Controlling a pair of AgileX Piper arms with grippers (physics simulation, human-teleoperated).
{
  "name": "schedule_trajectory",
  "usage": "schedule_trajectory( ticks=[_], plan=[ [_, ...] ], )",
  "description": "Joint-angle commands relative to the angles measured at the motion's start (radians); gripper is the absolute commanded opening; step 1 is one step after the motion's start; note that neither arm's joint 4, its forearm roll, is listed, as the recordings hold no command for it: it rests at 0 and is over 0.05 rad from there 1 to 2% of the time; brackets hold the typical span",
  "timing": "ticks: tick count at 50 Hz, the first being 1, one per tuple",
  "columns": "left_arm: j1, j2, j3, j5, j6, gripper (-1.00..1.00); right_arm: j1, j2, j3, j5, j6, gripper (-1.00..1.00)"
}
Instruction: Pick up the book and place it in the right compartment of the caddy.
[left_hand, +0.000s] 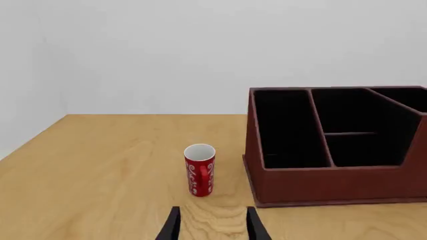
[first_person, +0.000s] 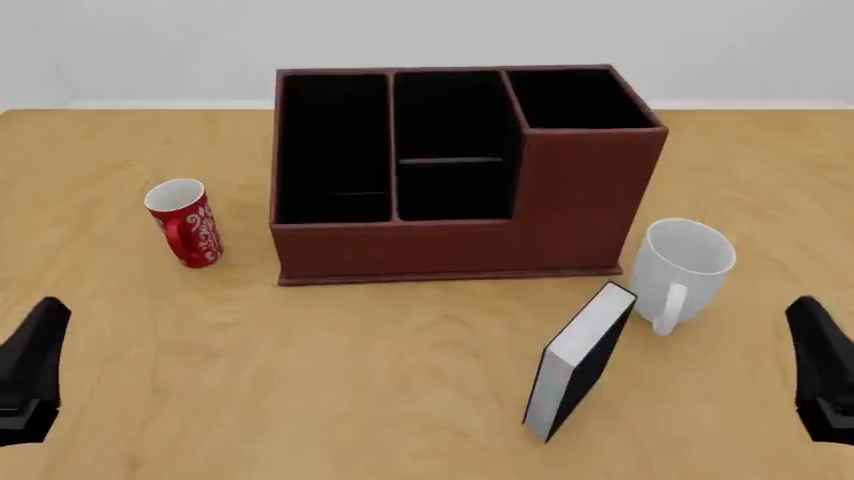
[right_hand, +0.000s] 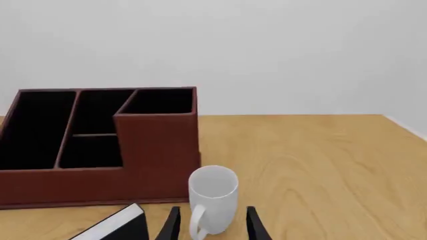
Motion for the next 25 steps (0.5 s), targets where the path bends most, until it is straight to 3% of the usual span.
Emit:
schedule_trajectory(
  ticks=[1, 3, 5, 8, 11, 12, 15, 16, 19, 22, 25],
  plan=[
    [0.0, 0.004, -0.003, -0.001, 0.0, 1.0, -0.025, 0.002, -0.018, 0.009, 0.003, 1.0],
    [0.0, 0.004, -0.003, -0.001, 0.0, 1.0, -0.037, 0.005, -0.034, 0.017, -0.035, 1.0],
    [0.0, 0.004, -0.003, -0.001, 0.0, 1.0, -0.032, 0.001, -0.046, 0.035, -0.12, 1.0],
    [0.0, 0.004, -0.003, -0.001, 0.0, 1.0, 0.017, 0.002, -0.094, 0.074, -0.194, 1.0],
    [0.0, 0.004, -0.003, -0.001, 0.0, 1.0, 0.024, 0.001, -0.108, 0.083, -0.207, 1.0],
    [0.0, 0.004, -0.003, -0.001, 0.0, 1.0, 0.053, 0.025, -0.178, 0.138, -0.238, 1.0],
    [0.0, 0.004, -0.003, -0.001, 0.0, 1.0, 0.099, 0.087, -0.235, 0.146, -0.287, 1.0],
    [0.0, 0.004, -0.003, -0.001, 0.0, 1.0, 0.104, 0.126, -0.251, 0.136, -0.361, 1.0],
    [0.0, 0.004, -0.003, -0.001, 0.0, 1.0, 0.142, 0.178, -0.317, 0.16, -0.359, 1.0],
    [0.0, 0.004, -0.003, -0.001, 0.0, 1.0, 0.148, 0.219, -0.325, 0.145, -0.463, 1.0],
    [0.0, 0.004, -0.003, -0.001, 0.0, 1.0, 0.172, 0.26, -0.363, 0.161, -0.512, 1.0]
  ],
)
